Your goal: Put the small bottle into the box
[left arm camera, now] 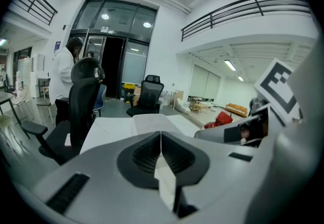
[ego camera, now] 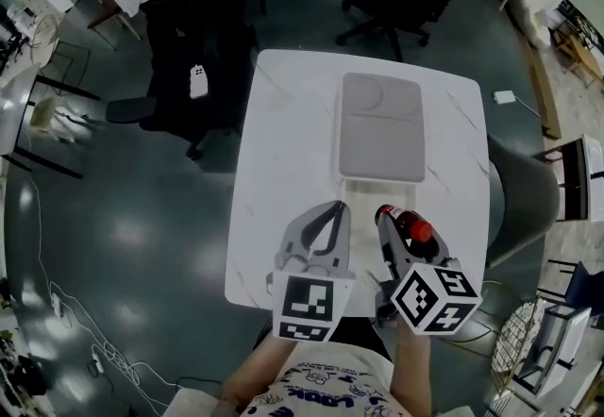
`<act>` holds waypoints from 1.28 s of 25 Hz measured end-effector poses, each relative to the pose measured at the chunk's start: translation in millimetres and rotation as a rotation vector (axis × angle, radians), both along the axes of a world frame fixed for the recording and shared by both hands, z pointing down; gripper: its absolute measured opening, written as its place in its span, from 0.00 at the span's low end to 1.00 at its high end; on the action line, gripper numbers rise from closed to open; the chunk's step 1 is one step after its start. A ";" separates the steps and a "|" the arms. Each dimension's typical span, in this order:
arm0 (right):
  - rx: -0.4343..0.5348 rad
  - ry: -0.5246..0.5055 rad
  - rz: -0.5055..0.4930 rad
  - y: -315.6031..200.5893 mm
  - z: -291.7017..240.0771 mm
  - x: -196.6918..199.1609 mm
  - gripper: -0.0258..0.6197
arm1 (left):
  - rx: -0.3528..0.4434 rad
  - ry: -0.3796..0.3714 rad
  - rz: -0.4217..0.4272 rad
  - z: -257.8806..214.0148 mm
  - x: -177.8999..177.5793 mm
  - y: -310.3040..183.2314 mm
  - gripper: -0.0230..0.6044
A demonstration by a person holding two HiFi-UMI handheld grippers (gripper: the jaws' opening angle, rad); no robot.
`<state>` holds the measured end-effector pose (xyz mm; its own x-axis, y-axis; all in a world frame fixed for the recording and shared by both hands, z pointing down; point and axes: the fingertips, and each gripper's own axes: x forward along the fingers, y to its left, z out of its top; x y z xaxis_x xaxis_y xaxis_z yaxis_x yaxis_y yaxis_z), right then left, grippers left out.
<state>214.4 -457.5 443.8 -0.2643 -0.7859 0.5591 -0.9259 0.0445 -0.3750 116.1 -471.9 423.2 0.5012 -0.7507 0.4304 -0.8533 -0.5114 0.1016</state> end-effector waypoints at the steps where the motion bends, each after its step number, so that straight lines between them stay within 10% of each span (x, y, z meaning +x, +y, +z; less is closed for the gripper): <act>1: -0.011 -0.001 -0.003 -3.3 4.0 1.4 0.39 | -0.011 -0.002 -0.004 4.0 0.6 -2.6 0.07; 32: -0.259 0.106 -0.112 -30.5 117.4 13.8 0.39 | -0.219 -0.051 -0.072 97.2 7.8 -25.3 0.07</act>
